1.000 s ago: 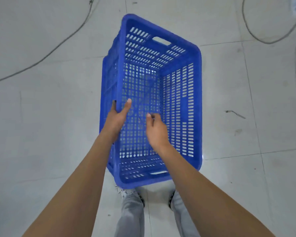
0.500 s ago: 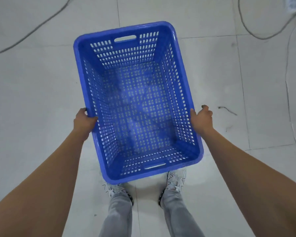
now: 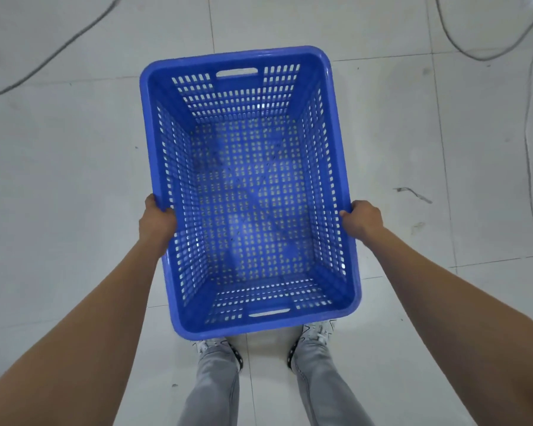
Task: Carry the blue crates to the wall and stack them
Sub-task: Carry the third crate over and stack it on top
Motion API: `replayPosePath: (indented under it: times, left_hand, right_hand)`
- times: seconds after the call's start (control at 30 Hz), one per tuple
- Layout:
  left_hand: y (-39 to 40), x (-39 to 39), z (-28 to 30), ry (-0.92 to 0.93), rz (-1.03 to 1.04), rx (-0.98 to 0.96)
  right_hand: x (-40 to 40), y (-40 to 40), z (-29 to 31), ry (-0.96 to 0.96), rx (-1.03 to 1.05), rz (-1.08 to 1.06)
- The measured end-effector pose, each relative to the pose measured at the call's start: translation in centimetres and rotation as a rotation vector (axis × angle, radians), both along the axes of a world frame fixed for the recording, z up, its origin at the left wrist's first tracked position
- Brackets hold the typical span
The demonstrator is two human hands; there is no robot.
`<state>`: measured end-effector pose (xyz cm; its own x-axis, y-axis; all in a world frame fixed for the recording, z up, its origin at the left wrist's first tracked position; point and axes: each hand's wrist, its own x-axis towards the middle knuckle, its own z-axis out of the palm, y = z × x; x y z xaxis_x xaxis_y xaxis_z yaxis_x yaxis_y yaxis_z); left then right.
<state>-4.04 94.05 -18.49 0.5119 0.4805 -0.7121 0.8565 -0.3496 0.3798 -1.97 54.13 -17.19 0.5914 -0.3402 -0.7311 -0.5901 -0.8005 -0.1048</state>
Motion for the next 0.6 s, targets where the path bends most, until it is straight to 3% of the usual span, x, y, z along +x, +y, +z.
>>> replayPosePath:
  times: [0.1, 0.2, 0.3, 0.47, 0.6]
  left_hand:
    - [0.3, -0.4, -0.3, 0.008, -0.017, 0.022]
    - [0.3, -0.1, -0.6, 0.018, 0.012, -0.050]
    - [0.9, 0.8, -1.7, 0.033, 0.029, -0.068]
    - [0.8, 1.3, -2.4, 0.036, -0.080, 0.041]
    - [0.1, 0.8, -0.8, -0.038, -0.083, 0.145]
  right_hand:
    - [-2.1, -0.3, -0.2, 0.015, 0.065, -0.085]
    - [-2.0, 0.1, -0.5, -0.146, 0.073, -0.234]
    - [-0.2, 1.0, -1.4, -0.166, 0.252, -0.382]
    - [1.3, 1.7, -2.9, -0.171, 0.055, -0.186]
    - [1.1, 2.0, -0.9, -0.252, 0.039, -0.165]
